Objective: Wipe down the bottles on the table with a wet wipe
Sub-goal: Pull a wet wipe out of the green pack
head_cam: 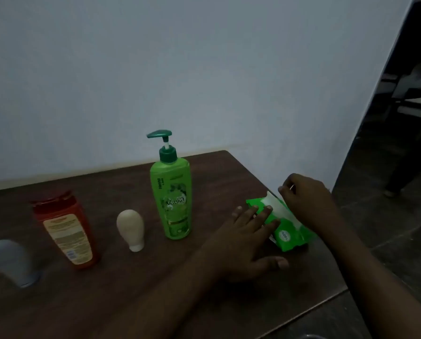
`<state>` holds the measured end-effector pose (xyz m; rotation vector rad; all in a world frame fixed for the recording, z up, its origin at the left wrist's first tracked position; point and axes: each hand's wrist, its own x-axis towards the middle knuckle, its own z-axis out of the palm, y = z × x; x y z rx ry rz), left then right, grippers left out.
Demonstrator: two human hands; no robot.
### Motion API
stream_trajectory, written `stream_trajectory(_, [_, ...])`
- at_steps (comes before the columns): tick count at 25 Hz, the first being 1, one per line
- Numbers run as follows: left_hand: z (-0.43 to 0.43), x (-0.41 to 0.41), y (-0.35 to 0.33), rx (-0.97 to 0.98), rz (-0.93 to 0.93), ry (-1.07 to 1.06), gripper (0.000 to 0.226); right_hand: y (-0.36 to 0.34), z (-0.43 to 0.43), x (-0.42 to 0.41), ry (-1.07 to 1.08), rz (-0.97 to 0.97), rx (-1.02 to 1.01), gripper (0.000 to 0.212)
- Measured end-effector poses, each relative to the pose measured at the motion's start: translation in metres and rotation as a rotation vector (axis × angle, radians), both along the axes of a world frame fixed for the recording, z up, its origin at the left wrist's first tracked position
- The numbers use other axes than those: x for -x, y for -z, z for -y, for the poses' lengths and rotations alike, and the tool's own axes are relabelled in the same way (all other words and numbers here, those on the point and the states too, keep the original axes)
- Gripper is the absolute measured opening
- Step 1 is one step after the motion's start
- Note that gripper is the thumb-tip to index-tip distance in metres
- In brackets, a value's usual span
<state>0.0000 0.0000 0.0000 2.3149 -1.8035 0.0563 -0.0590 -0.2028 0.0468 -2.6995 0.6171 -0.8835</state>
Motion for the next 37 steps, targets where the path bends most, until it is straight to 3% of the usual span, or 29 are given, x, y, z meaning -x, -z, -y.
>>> stream_trajectory(3, [0.011, -0.003, 0.009, -0.014, -0.026, -0.032, 0.085, 0.008, 0.010, -0.003, 0.038, -0.224, -0.147, 0.025])
stream_trajectory(6, [0.013, -0.002, 0.020, -0.002, -0.066, -0.055, 0.083, 0.015, 0.006, -0.007, 0.046, -0.322, -0.207, 0.026])
stream_trajectory(15, [0.012, -0.002, 0.027, 0.002, -0.103, -0.082, 0.085, 0.022, 0.004, -0.013, -0.016, -0.289, -0.149, 0.014])
stream_trajectory(21, [0.012, -0.001, 0.028, 0.004, -0.108, -0.091, 0.087, 0.016, 0.010, -0.003, -0.044, -0.186, -0.227, 0.015])
stream_trajectory(24, [0.013, -0.003, 0.028, -0.008, -0.104, -0.099, 0.086, -0.001, 0.013, 0.006, -0.056, -0.018, -0.299, 0.018])
stream_trajectory(29, [0.011, 0.000, 0.024, 0.002, -0.108, -0.104, 0.080, -0.045, -0.003, 0.028, -0.188, 0.300, -0.709, 0.017])
stream_trajectory(31, [0.018, 0.003, 0.022, 0.161, -0.335, -0.183, 0.096, -0.055, -0.021, 0.036, -0.280, 0.291, -0.913, 0.018])
stream_trajectory(33, [0.014, 0.015, 0.004, 0.510, -0.820, -0.304, 0.118, -0.061, -0.042, 0.041, -0.385, 0.255, -1.142, 0.017])
stream_trajectory(35, [-0.002, 0.028, -0.025, 0.798, -1.425, -0.363, 0.103, -0.063, -0.060, 0.043, -0.496, 0.240, -1.327, 0.019])
stream_trajectory(37, [-0.017, 0.037, -0.054, 0.939, -1.844, -0.379, 0.079, -0.061, -0.076, 0.043, -0.578, 0.255, -1.476, 0.020])
